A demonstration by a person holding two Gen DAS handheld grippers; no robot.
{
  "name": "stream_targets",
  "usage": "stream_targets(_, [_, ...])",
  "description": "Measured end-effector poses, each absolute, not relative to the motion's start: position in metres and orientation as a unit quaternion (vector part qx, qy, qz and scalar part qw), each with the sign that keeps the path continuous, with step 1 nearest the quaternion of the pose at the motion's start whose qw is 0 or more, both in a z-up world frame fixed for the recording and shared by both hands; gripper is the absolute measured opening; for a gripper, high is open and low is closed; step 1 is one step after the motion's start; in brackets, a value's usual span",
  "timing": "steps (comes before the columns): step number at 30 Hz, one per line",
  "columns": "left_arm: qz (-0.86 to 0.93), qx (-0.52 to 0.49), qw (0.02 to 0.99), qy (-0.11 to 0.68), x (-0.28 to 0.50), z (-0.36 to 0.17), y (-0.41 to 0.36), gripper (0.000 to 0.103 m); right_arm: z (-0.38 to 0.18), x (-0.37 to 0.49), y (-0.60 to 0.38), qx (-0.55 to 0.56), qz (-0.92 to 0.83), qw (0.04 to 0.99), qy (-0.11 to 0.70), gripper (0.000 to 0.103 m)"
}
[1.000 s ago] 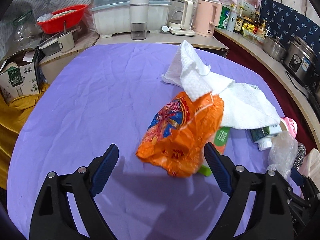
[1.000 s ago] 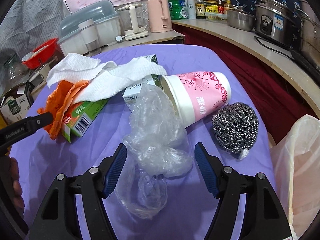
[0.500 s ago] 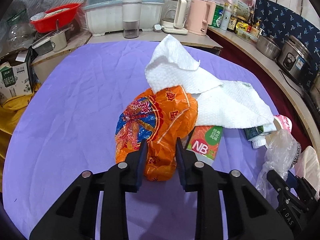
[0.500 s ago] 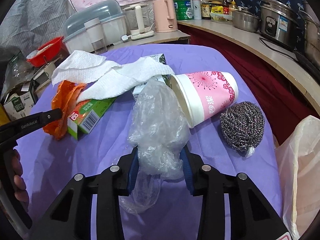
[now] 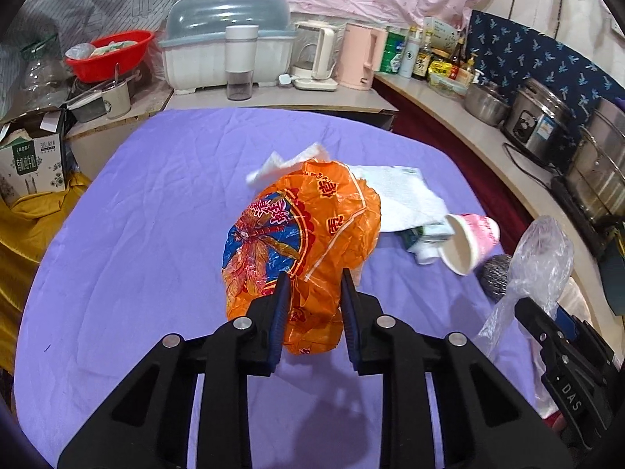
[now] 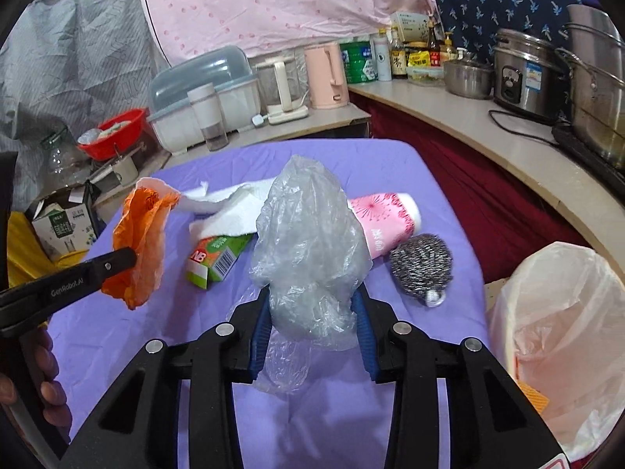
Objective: Collect trash
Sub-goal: 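Grasp the orange printed bag with the left tool while the right grasps the clear plastic bag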
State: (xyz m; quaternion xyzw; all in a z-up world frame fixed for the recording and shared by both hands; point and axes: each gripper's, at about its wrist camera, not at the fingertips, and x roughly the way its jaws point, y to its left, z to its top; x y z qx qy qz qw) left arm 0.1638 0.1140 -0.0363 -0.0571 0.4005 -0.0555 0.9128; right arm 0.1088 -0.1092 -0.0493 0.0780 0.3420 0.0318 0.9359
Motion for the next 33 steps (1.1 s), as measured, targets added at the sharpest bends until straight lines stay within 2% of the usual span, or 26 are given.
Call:
stream_targets(18, [-0.141, -0.017, 0.918, 0.371, 0.100, 0.002, 0.032, 0.024, -0.017, 0.048, -0.180, 0.111, -0.026, 0.948, 0.297, 0.036])
stream_targets(33, [-0.186, 0.012, 0.911, 0.367, 0.079, 0.007, -0.017, 0.024, -0.015, 0.019, -0.233, 0.135, -0.076, 0.947, 0.281, 0.036])
